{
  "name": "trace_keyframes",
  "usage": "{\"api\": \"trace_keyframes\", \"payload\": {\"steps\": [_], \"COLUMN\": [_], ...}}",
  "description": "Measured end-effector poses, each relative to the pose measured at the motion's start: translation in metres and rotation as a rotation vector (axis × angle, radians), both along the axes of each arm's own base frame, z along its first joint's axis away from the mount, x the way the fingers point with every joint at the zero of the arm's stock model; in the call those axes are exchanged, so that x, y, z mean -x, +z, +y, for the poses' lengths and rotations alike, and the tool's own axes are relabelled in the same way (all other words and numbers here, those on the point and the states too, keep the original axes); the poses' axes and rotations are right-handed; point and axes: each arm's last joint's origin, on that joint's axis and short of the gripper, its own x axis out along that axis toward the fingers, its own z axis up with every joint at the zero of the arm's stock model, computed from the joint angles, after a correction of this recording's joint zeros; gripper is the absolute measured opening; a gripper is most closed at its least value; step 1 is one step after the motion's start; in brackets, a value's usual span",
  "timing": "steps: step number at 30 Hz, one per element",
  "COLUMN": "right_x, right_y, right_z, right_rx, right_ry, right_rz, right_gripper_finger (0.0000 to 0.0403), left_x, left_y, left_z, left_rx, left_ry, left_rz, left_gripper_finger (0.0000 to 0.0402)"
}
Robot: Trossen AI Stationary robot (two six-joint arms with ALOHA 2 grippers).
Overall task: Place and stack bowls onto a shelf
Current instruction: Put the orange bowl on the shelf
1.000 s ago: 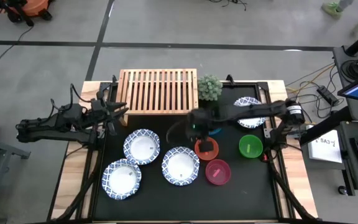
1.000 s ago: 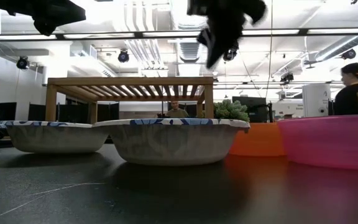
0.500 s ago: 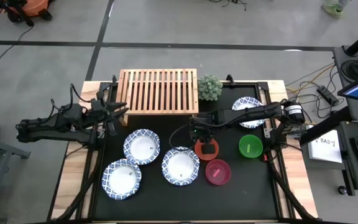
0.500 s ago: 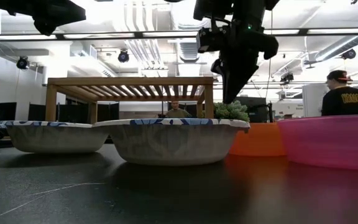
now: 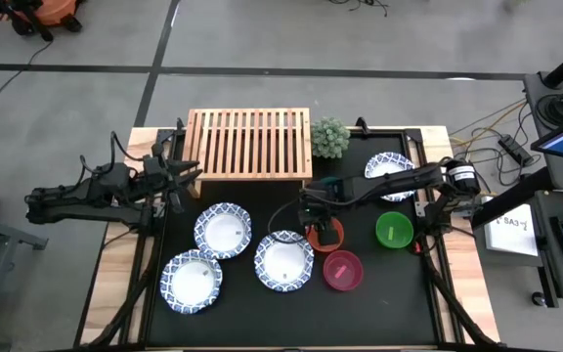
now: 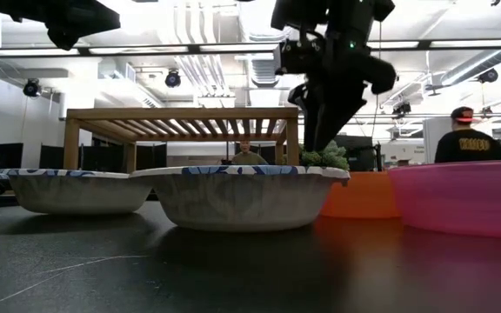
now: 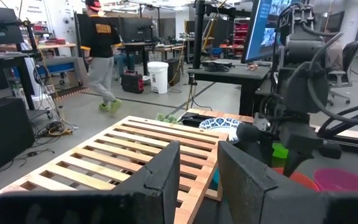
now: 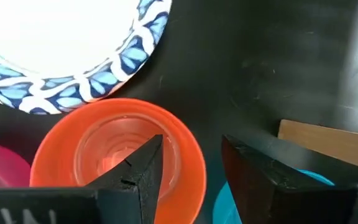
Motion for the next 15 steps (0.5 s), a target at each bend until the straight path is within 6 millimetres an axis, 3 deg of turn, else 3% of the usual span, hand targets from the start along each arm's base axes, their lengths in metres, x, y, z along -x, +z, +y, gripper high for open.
{"api": "trace_keyframes", "payload": {"steps": [7,15], "right_x": [0.001,0.007], "right_y": [-0.009,-0.035], "right_z": [0.0,0.0], "right_rx": [0.006,0.011], "right_ry": [0.016,0.03], "right_rz": [-0.016,-0.04], "right_gripper_finger": [0.014,0.014], "left_x": [0.0,0.0], "left_y": [0.0,0.0], "left_z": [0.0,0.0], "left_rx": [0.0,0.0], "left_ry": [0.0,0.0], "left_rz": [0.001,0.004], "left_gripper_finger": [0.0091,0.0091]}}
